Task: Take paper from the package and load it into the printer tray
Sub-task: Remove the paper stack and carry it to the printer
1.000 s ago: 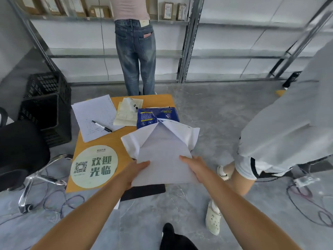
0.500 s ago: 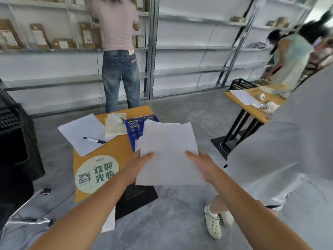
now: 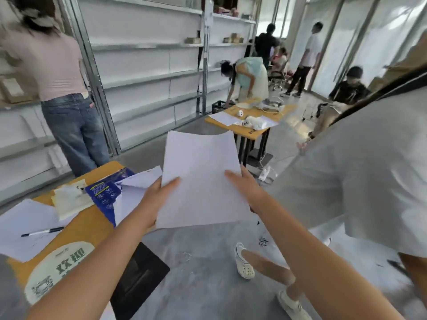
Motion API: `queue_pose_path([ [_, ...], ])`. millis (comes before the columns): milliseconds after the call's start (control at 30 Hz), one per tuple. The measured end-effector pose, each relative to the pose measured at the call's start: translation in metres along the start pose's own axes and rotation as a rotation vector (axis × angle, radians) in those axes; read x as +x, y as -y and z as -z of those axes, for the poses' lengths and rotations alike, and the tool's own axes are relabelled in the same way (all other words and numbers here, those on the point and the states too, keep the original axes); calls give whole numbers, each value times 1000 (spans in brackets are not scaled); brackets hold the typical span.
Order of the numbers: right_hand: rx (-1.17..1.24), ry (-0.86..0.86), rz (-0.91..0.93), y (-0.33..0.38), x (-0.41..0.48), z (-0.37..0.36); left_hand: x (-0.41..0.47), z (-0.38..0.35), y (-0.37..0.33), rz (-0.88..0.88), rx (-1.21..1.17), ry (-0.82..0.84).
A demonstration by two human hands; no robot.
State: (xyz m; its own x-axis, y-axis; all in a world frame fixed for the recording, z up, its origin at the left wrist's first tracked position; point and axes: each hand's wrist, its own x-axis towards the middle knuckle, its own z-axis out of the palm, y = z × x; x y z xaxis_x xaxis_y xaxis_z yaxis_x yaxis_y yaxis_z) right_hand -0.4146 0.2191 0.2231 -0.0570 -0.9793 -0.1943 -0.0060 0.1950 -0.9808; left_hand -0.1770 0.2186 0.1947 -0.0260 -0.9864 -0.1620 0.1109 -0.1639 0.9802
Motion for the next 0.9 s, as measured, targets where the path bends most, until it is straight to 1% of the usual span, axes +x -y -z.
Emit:
queue_pose_path([
  [167,-42,-155,23,-28,-59,42,-27,-40,10,61,70,151],
  [267,44,-236,13,-37,-97,56,-37,-56,15,85,114,213],
  [367,135,-314,8,-41,-127,67,-41,-70,19,63,117,291],
  [500,200,-470,35,-31,-155,75,-48,-92,15,73,77,485],
  [700,185,-693,100,-5,-211,72,-53,-120,-14,52,68,734],
  [800,170,-817,123,-3,-257,77,-78,-147,-26,40,84,863],
  [900,166,-986,153,-8,-318,91,-117,-188,-27,38,100,1011],
])
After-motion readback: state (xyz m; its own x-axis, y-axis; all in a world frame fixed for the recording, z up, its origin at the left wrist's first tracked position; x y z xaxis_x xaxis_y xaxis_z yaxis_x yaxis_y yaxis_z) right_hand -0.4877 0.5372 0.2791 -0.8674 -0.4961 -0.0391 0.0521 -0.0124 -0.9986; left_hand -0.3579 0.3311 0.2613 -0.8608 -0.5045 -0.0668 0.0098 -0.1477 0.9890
